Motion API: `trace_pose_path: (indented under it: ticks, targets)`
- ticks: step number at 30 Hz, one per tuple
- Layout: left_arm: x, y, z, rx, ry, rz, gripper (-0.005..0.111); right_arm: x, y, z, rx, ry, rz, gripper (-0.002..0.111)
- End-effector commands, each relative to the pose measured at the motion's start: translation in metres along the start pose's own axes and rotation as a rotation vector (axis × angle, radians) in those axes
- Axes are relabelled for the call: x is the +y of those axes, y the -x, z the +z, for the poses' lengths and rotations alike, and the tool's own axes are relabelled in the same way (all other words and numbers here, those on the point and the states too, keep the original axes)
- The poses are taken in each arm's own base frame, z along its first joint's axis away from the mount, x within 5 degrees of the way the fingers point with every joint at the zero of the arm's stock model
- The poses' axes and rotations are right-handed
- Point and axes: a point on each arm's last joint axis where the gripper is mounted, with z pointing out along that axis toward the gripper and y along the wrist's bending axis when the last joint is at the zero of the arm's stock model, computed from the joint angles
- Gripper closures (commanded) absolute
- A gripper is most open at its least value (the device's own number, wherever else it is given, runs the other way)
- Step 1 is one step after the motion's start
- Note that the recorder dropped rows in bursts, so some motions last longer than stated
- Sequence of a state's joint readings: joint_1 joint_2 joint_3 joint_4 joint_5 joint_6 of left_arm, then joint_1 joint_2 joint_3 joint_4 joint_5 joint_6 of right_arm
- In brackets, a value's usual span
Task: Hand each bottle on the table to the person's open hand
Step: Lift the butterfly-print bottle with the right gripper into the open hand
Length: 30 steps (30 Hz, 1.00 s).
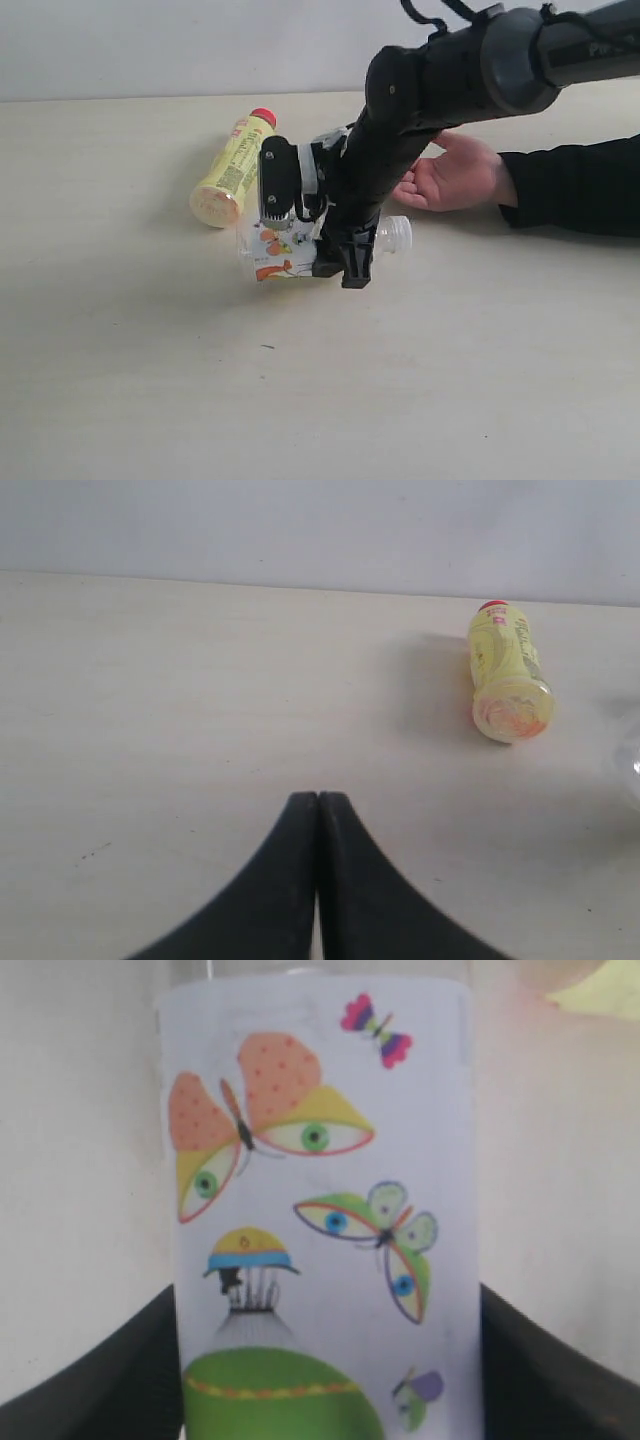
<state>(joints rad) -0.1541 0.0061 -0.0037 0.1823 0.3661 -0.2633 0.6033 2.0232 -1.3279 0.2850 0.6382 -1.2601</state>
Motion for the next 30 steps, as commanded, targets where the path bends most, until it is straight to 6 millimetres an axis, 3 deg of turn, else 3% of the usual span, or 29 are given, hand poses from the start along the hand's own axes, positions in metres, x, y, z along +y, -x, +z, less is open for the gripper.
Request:
trace_pose_path:
  ticks: [1, 4, 8, 12, 14, 19, 26, 30]
  targets:
    - [0.0, -0.001, 0.0, -0.007, -0.006, 0.002, 0.104, -0.004, 0.014, -0.05, -0.069, -0.085, 0.116, 0.108]
    - [0.0, -0.001, 0.0, -0.007, -0.006, 0.002, 0.104, -0.005, 0.021, -0.084, -0.128, -0.152, 0.213, 0.108]
    - [0.0, -0.001, 0.0, -0.007, -0.006, 0.002, 0.104, -0.012, 0.024, -0.134, -0.247, -0.338, 0.565, 0.108]
    - [0.0, -0.001, 0.0, -0.007, -0.006, 0.002, 0.104, -0.024, 0.009, -0.155, -0.234, -0.559, 0.851, 0.108]
    - [0.0, -0.001, 0.0, -0.007, -0.006, 0.002, 0.104, -0.029, -0.002, -0.159, -0.204, -0.676, 1.023, 0.108]
    - [0.0, -0.001, 0.0, -0.007, -0.006, 0.002, 0.104, -0.033, -0.018, -0.166, -0.176, -0.807, 1.235, 0.108]
    - [0.0, -0.001, 0.0, -0.007, -0.006, 0.002, 0.104, -0.039, -0.04, -0.157, -0.171, -0.748, 1.425, 0.108]
    - [0.0, -0.001, 0.0, -0.007, -0.006, 0.002, 0.104, -0.044, -0.059, -0.136, -0.088, -0.679, 1.51, 0.108]
